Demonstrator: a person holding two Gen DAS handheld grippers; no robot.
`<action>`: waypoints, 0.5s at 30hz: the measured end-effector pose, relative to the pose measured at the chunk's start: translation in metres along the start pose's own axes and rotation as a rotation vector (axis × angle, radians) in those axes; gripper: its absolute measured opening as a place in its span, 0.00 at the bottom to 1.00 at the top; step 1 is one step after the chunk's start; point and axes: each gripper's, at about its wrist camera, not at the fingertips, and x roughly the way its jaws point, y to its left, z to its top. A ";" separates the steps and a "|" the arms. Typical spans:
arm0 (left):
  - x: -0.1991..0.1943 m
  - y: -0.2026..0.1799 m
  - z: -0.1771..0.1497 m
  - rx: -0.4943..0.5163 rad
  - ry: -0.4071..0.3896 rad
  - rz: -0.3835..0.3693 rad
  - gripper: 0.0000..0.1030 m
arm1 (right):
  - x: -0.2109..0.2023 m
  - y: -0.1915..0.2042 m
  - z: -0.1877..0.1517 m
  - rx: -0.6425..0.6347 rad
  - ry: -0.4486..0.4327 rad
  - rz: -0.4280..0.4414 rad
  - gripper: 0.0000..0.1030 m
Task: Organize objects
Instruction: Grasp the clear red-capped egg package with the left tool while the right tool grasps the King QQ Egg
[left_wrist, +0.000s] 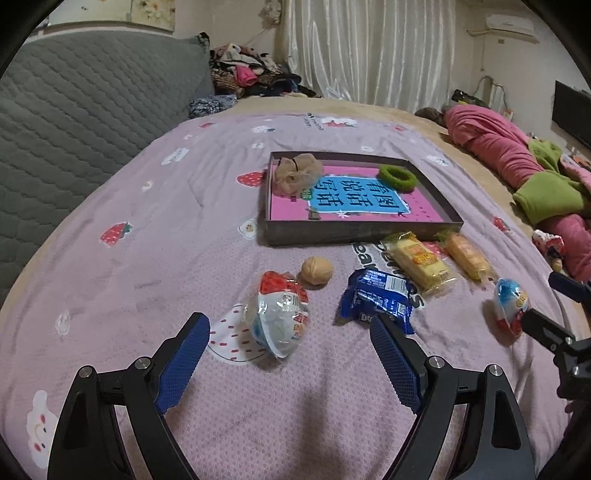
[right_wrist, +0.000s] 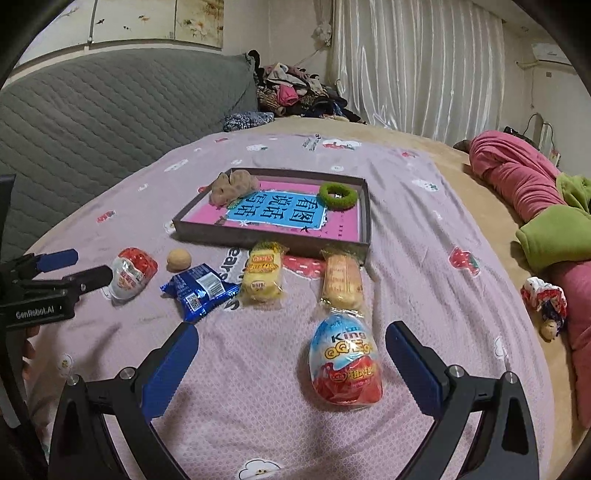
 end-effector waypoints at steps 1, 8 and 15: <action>0.000 0.001 0.000 -0.003 -0.003 0.002 0.87 | 0.001 0.000 -0.001 -0.001 0.002 -0.006 0.99; 0.011 0.003 -0.003 0.021 0.022 0.030 0.87 | 0.004 -0.008 -0.003 0.024 -0.008 -0.010 0.99; 0.032 0.008 -0.007 0.005 0.075 0.014 0.87 | 0.017 -0.016 -0.007 0.039 0.032 -0.026 0.99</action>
